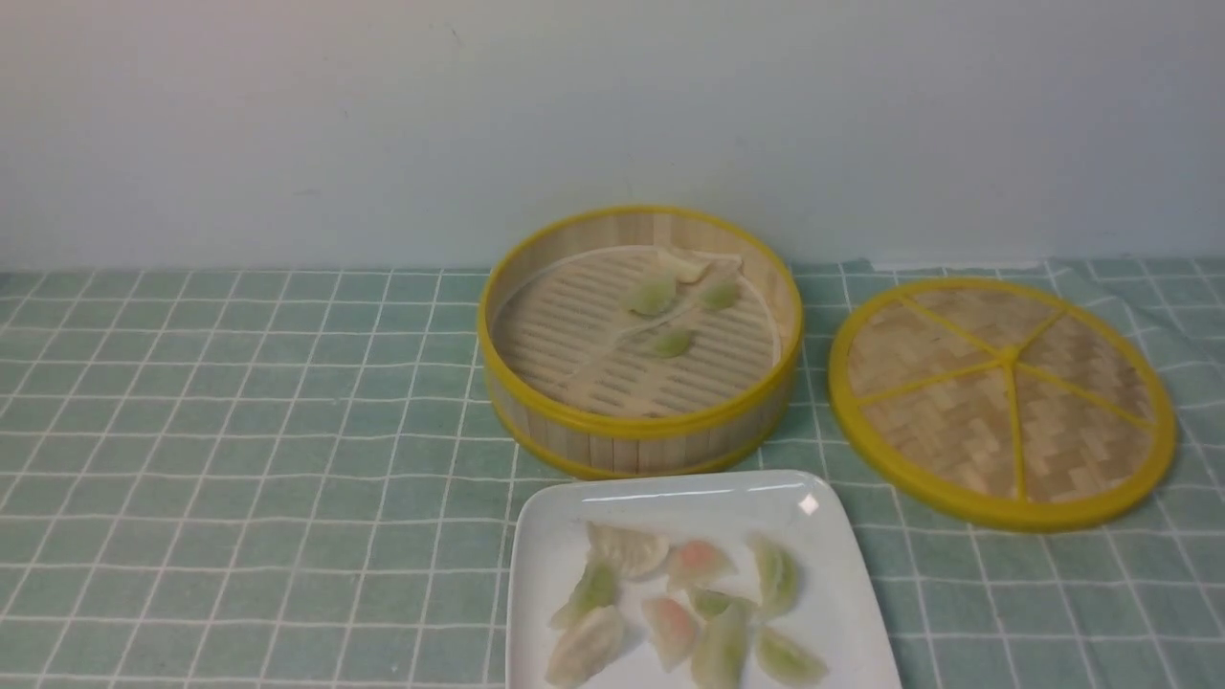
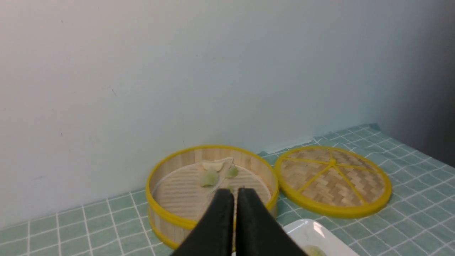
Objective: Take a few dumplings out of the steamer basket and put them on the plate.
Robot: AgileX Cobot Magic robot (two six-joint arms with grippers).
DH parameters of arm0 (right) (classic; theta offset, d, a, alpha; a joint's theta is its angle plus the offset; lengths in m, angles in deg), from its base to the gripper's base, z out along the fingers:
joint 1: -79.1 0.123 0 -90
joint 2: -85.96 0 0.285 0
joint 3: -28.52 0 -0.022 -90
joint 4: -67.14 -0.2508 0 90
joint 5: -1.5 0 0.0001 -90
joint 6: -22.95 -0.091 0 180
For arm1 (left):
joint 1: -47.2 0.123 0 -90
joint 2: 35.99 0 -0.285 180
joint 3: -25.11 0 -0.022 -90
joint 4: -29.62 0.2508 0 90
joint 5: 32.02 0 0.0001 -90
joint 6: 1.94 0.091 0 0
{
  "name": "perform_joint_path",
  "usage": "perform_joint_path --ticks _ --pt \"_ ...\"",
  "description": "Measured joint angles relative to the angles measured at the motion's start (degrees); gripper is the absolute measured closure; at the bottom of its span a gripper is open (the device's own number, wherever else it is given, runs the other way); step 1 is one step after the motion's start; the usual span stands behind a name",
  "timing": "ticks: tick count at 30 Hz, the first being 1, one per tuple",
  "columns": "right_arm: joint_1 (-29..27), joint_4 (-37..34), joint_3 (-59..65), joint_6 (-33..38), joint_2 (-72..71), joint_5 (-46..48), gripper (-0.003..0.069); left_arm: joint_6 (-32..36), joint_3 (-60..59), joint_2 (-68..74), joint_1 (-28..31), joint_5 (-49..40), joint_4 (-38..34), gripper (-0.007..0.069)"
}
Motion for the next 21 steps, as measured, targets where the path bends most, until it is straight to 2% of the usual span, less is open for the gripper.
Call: perform_joint_path --ticks 7,13,15,21 --pt "0.0 0.0 0.0 -0.2 0.0 0.0 0.0672 0.0 0.0 -0.8 0.0 -0.1 1.9 0.0631" --pt "0.0 0.0 0.0 -0.6 0.0 0.0 0.0672 -0.9 -2.7 -1.4 1.1 1.7 9.2 0.0631" --pt "0.0 0.0 0.0 -0.6 0.0 0.0 0.0672 -2.7 -7.4 -3.4 4.7 4.8 12.3 0.0631" --pt "0.0 0.0 0.0 -0.6 0.0 0.0 0.0672 -3.0 -23.4 -10.3 15.7 12.5 12.8 0.0631"
